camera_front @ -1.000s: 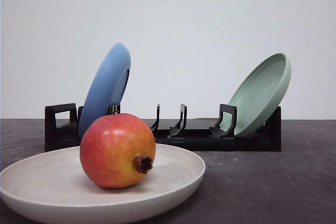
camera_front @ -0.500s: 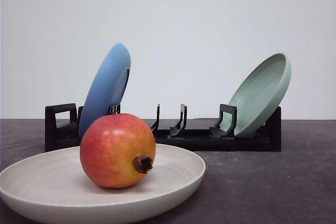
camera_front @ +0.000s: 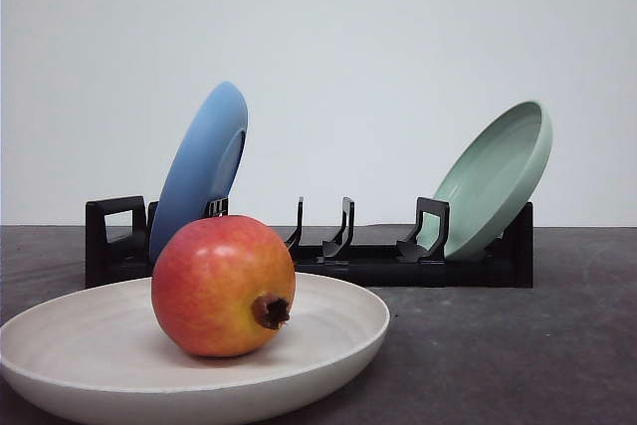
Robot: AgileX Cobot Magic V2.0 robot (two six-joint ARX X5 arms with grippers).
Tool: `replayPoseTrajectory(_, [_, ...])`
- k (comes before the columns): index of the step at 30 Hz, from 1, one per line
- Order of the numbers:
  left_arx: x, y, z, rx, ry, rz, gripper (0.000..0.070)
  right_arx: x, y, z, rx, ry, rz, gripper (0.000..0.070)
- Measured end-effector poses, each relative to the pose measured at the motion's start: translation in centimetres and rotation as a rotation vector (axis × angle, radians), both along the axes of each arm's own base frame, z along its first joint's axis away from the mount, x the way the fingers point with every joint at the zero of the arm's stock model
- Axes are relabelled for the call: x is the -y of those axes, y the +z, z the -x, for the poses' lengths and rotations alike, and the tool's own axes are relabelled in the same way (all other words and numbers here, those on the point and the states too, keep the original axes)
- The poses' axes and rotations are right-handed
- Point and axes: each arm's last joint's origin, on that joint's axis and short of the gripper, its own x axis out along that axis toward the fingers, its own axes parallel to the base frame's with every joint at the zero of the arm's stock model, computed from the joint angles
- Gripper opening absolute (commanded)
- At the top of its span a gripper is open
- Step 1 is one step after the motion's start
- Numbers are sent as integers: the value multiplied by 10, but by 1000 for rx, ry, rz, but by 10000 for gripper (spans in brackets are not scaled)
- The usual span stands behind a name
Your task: Place pomegranate in white plate
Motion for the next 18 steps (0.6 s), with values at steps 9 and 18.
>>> replayPoseTrajectory(9, [0, 0, 0, 0, 0, 0, 0, 0, 0, 0, 0, 0, 0, 8])
replayPoseTrajectory(18, [0, 0, 0, 0, 0, 0, 0, 0, 0, 0, 0, 0, 0, 7])
